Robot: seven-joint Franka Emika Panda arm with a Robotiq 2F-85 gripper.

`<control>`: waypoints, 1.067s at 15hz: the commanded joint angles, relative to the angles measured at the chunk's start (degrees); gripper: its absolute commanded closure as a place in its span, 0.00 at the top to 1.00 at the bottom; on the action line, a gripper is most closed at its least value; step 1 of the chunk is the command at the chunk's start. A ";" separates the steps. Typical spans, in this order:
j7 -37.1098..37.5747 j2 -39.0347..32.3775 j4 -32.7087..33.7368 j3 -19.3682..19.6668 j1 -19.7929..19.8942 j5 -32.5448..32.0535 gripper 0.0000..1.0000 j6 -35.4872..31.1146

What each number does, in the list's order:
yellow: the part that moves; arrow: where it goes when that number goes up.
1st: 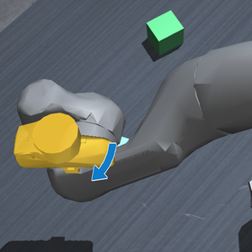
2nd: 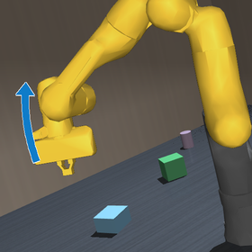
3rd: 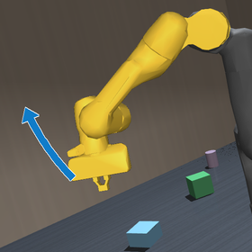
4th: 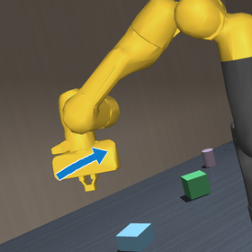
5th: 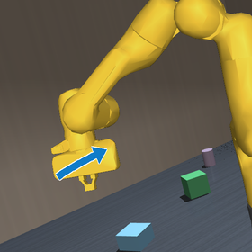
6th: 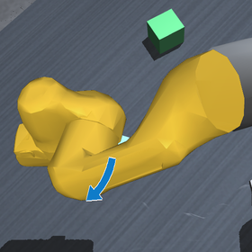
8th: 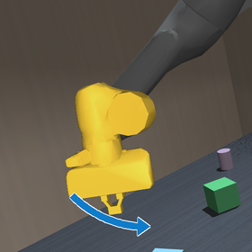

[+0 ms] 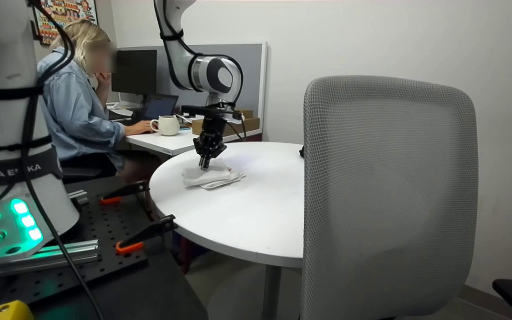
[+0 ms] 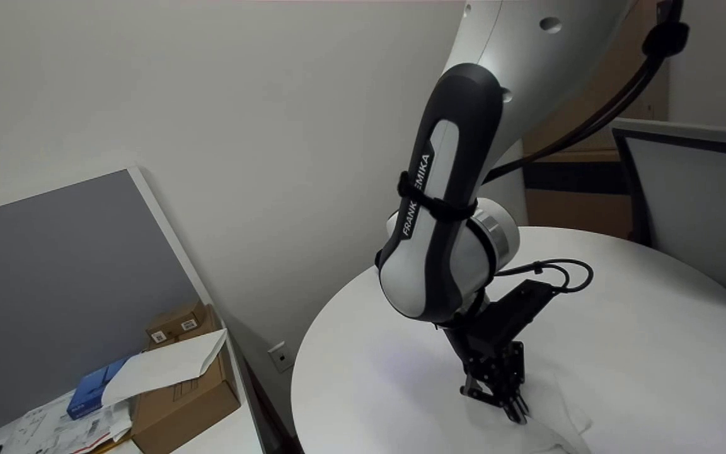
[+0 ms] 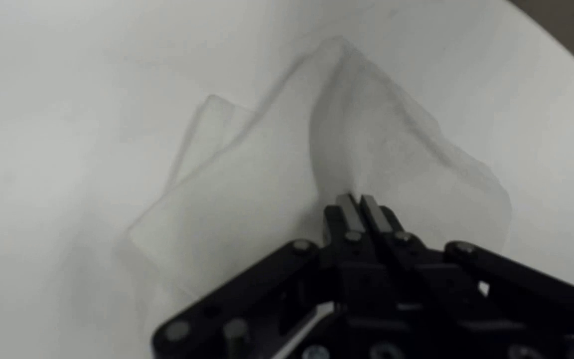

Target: Wipe the table top with the white towel

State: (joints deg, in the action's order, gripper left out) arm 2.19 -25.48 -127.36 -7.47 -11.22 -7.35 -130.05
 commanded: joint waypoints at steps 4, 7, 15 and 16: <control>0.15 -6.89 11.09 4.33 0.68 -3.61 0.04 3.16; 0.31 -6.97 11.49 5.75 1.46 -3.89 0.04 3.39; 0.18 -0.09 8.37 4.98 3.22 -1.41 0.50 2.97; 0.55 1.72 7.31 4.65 3.01 -1.16 0.58 2.61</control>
State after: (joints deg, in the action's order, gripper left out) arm 2.18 -29.29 -117.18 -1.52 -8.23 -9.67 -128.00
